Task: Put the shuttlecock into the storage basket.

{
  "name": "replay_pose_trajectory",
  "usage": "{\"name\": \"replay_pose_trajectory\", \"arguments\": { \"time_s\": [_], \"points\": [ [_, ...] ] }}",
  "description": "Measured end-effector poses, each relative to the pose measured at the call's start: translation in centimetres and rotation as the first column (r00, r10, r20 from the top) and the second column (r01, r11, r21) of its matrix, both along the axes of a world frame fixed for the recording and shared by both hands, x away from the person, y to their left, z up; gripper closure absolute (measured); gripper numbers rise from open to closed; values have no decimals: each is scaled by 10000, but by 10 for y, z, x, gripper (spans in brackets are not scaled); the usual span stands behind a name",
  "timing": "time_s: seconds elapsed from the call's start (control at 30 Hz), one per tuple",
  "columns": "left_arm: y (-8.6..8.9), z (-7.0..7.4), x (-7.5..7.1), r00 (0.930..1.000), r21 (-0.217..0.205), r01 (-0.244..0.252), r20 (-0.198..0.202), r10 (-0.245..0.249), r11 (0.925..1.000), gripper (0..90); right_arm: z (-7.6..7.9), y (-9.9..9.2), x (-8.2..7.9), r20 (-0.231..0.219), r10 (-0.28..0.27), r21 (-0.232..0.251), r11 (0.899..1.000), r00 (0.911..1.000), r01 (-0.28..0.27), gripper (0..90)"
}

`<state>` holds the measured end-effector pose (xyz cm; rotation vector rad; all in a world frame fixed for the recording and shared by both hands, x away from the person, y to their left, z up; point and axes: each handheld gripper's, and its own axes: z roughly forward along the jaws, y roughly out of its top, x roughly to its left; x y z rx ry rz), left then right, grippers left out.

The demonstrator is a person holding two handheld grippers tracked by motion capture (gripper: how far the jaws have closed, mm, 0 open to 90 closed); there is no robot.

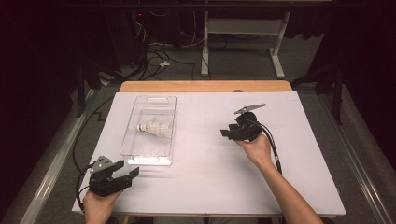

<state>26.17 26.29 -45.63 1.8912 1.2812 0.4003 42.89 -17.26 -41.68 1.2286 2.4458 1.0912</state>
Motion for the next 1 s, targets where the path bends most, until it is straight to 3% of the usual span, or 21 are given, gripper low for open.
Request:
{"name": "replay_pose_trajectory", "arguments": {
  "time_s": [1.0],
  "points": [
    [0, 0, 0, 10000, -15, -7, -6, 7, 10000, 316, -4, -24, -13, 112, -261, -4, 9997, 9996, 261, 524]
  ]
}}
